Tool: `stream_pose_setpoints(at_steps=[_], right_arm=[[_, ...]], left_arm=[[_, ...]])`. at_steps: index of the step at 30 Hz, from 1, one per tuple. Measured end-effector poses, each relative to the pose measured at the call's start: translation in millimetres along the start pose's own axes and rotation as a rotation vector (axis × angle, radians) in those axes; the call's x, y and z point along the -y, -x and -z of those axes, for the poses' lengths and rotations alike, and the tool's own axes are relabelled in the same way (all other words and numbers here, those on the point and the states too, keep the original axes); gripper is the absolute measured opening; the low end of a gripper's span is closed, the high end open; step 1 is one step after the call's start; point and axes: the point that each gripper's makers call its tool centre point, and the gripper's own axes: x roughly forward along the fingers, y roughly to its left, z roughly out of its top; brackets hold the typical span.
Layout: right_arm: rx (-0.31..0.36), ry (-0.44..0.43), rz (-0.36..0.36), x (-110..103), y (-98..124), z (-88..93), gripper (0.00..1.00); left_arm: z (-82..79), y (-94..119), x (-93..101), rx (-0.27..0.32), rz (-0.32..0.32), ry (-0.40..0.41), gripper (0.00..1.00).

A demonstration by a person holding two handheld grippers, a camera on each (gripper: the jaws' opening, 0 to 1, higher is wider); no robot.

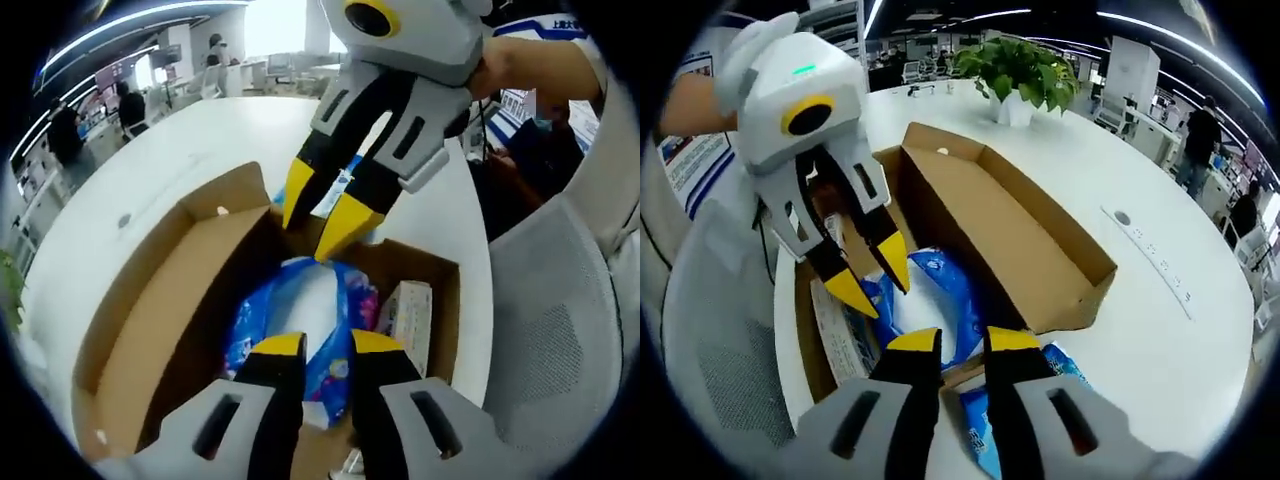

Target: Operate the shoe box by opening the lid, removing the specified soft item, and placing it in the target area until the item is outside and the box remains undamaged.

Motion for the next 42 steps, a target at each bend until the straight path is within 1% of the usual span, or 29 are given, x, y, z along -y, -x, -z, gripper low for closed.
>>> stream_pose_setpoints(at_steps=[3,6,10,14,18,20,24,26,28,33,36,42], right_arm=[[-0.003,0.004,-0.005,0,-6,-2.2,0.13],[-0.015,0.024,-0.009,-2,-12,-3.5,0.13],[-0.048,0.091,-0.014,-4,-21,-3.4,0.11],[-0.075,0.115,-0.013,-4,-29,-1.3,0.06],[-0.097,0.111,-0.010,-3,-34,1.9,0.03],[-0.103,0.108,-0.013,-4,-36,3.3,0.00],[-0.096,0.098,-0.007,-3,-36,1.4,0.00],[-0.093,0.095,-0.002,-2,-36,0.2,0.00],[-0.092,0.095,0.000,-2,-35,0.0,0.00],[-0.070,0.087,-0.003,-5,-31,-5.4,0.00],[-0.043,0.081,-0.008,-7,-27,-12.8,0.00],[-0.011,0.096,-0.009,-8,-16,-28.2,0.00]], left_arm=[[2.1,-2,-0.2,-0.011,0.016,-0.019,0.12],[5.9,-4,1.7,-0.027,0.045,-0.045,0.13],[10.0,-5,3.9,-0.042,0.077,-0.069,0.12],[12.5,-5,0.0,-0.048,0.069,-0.074,0.10],[16.2,-4,-3.9,-0.056,0.062,-0.059,0.08],[18.6,-4,-4.1,-0.060,0.062,-0.055,0.07],[26.7,-4,-2.4,-0.086,0.064,-0.060,0.00],[27.7,-4,-2.1,-0.088,0.063,-0.058,0.00],[26.6,-2,-2.4,-0.080,0.057,-0.034,0.00],[26.6,6,-1.8,-0.076,0.043,-0.016,0.00],[25.7,11,-0.3,-0.069,0.034,-0.002,0.00],[16.8,26,0.4,-0.045,0.011,-0.002,0.00]])
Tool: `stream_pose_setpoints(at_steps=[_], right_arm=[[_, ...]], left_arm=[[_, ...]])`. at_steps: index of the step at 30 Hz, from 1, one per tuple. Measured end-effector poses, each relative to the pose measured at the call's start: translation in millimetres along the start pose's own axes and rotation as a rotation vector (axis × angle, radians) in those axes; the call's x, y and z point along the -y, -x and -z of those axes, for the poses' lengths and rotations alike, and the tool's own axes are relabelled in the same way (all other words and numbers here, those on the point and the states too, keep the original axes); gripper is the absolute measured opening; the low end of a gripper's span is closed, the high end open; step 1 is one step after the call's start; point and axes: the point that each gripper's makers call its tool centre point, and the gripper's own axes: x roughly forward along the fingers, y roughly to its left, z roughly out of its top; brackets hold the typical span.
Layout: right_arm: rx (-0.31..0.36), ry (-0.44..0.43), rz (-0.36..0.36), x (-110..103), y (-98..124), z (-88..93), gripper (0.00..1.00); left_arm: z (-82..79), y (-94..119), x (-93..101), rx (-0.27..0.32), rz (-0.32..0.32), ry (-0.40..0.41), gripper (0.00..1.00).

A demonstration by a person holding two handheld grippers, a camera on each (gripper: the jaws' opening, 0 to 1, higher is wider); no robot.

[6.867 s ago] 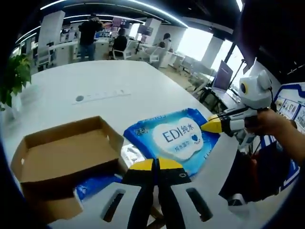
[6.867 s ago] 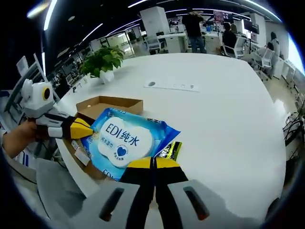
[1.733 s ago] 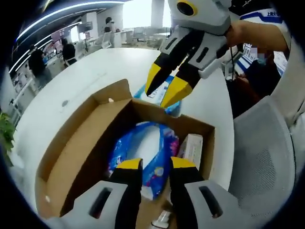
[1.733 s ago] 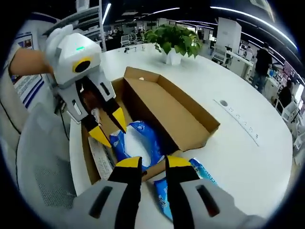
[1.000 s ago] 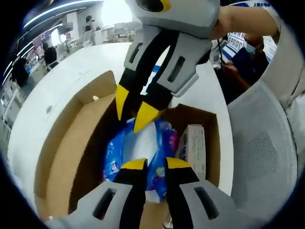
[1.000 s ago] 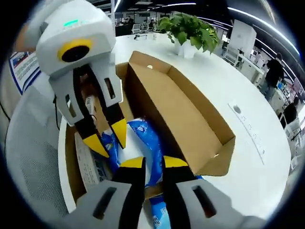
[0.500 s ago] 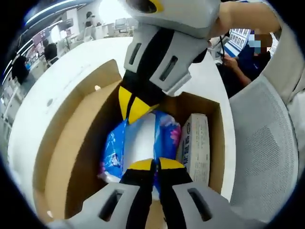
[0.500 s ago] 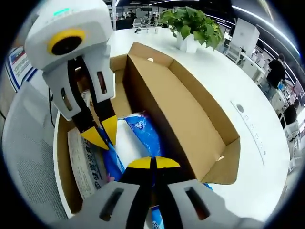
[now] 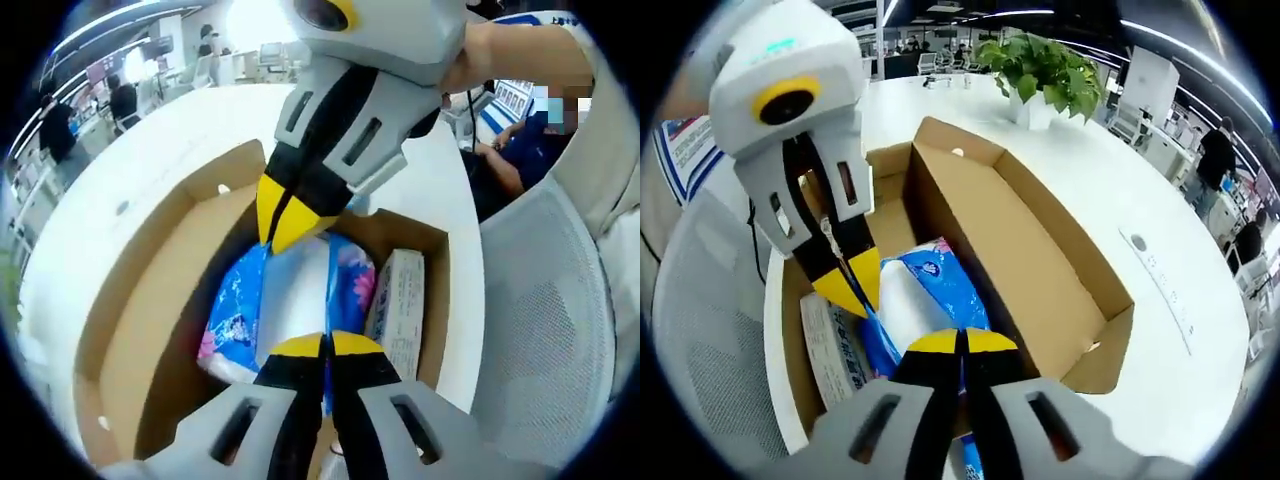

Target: Operate the shoe box by opening the lid, removing the specified soft item, and placing it in the target area until the item is outside and the box remains undamaged.

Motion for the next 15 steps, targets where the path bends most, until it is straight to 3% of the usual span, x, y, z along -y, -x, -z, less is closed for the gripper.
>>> stream_pose_setpoints(at_steps=[15], right_arm=[[0.073,0.039,0.013,4,42,-33.6,0.00]], left_arm=[[-38.3,46,8.7,0.048,-0.042,-0.031,0.00]])
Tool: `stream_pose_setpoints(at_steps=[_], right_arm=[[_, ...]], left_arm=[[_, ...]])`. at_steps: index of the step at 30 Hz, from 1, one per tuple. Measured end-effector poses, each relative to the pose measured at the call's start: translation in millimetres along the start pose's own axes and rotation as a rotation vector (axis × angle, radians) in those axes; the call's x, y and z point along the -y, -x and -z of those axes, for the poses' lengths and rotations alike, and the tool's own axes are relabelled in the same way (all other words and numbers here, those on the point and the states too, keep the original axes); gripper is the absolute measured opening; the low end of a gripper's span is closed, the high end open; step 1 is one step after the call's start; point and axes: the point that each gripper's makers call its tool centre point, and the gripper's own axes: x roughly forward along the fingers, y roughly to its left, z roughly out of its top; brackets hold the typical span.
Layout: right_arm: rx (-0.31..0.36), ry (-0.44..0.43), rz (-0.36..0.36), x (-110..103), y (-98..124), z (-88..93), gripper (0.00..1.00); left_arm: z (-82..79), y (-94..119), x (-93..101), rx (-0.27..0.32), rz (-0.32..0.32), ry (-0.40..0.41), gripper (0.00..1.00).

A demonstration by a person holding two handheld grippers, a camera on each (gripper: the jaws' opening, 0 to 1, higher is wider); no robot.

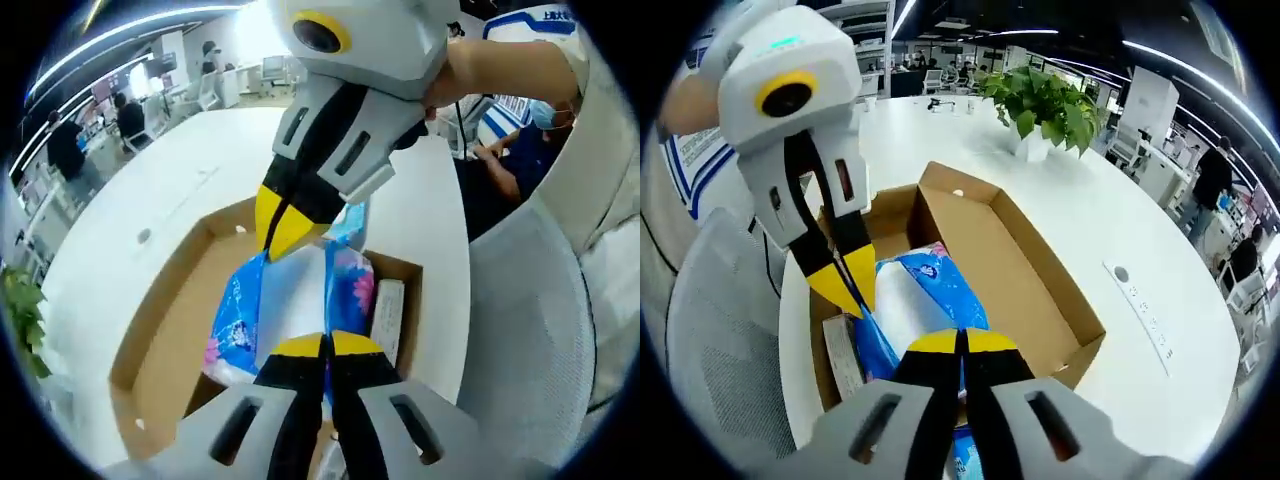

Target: Operate the shoe box by opening the lid, removing the specified soft item, and placing it in the target area until the item is outside and the box remains undamaged.

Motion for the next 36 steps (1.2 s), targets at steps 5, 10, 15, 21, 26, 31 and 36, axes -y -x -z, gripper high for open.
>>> stream_pose_setpoints(at_steps=[5,10,15,21,26,31,36], right_arm=[[0.015,0.000,0.012,5,16,-4.6,0.00],[0.024,0.001,0.023,9,34,-4.1,0.00],[0.027,-0.003,0.036,14,53,0.6,0.00],[0.017,-0.005,0.045,19,74,10.0,0.00],[0.013,-0.022,0.058,25,92,19.6,0.00],[0.006,-0.037,0.069,32,107,30.3,0.00],[-0.001,-0.047,0.074,39,120,40.3,0.00]], left_arm=[[-18.0,8,5.3,0.016,0.000,-0.006,0.00],[-35.4,11,10.9,0.027,0.002,-0.026,0.00],[-56.0,10,20.2,0.047,0.015,-0.048,0.00],[-78.2,6,29.7,0.050,0.027,-0.084,0.00],[-97.0,-2,40.7,0.061,0.045,-0.110,0.00],[-114.6,-11,51.5,0.075,0.065,-0.126,0.00],[-128.9,-20,56.2,0.080,0.076,-0.138,0.00]])
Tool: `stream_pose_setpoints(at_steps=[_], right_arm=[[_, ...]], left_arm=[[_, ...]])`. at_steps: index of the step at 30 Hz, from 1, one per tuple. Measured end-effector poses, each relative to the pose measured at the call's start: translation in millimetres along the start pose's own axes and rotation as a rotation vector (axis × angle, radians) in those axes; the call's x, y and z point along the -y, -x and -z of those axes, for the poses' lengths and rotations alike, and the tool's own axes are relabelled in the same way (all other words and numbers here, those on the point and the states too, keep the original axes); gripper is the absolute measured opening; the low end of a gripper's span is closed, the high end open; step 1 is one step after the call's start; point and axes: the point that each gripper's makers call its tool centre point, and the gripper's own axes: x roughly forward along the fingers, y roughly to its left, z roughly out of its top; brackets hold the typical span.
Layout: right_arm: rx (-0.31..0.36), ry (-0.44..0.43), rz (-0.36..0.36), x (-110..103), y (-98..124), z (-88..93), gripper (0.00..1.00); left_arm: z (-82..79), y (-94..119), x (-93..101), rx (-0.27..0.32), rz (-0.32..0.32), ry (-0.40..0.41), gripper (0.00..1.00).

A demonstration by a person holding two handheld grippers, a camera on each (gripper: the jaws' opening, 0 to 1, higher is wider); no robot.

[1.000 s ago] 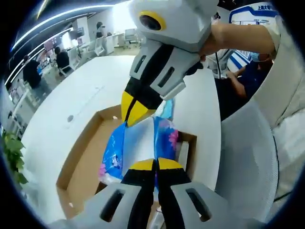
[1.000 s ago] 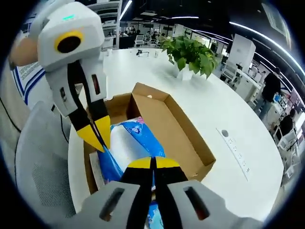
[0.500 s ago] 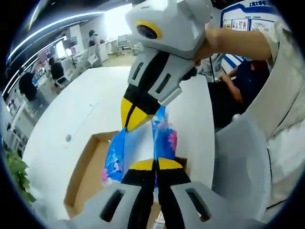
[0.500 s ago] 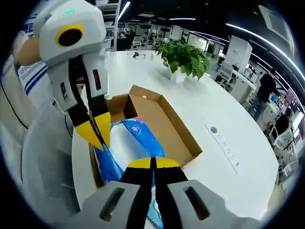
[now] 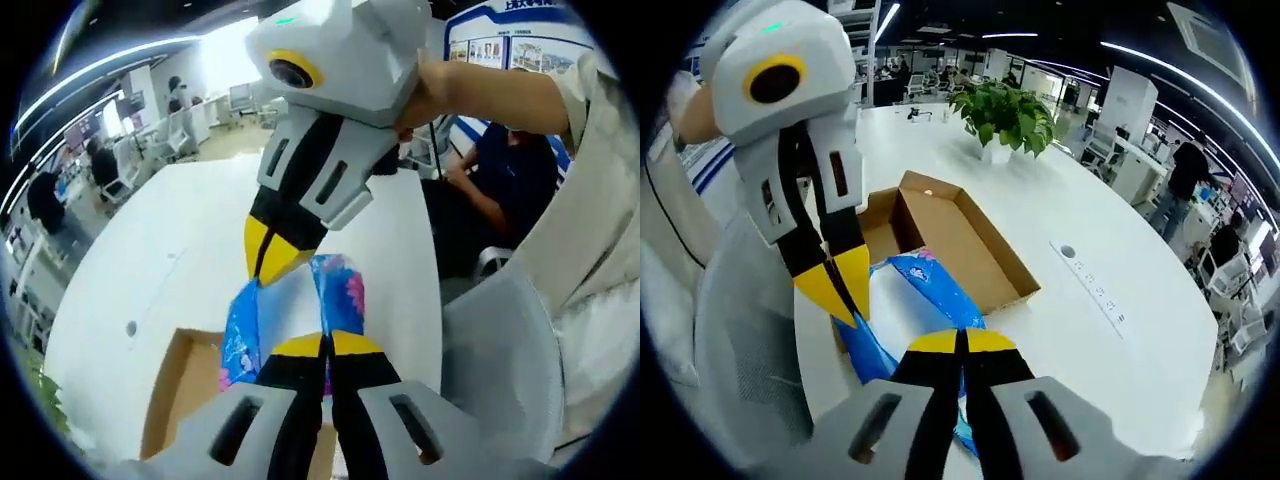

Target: Operate the shoe box by opening the lid, removing the specified soft item, and placing it in the target area until the item is outside and the box remains undamaged.

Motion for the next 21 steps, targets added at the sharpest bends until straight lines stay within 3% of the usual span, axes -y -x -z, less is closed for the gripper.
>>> stream_pose_setpoints(at_steps=[9,21], right_arm=[[0.001,-0.028,0.017,24,23,18.2,0.00],[-0.020,-0.055,0.005,53,34,53.0,0.00]], left_arm=[[-32.8,-24,-1.0,0.018,0.016,-0.022,0.00],[-56.5,-65,-5.2,0.017,0.048,-0.042,0.00]])
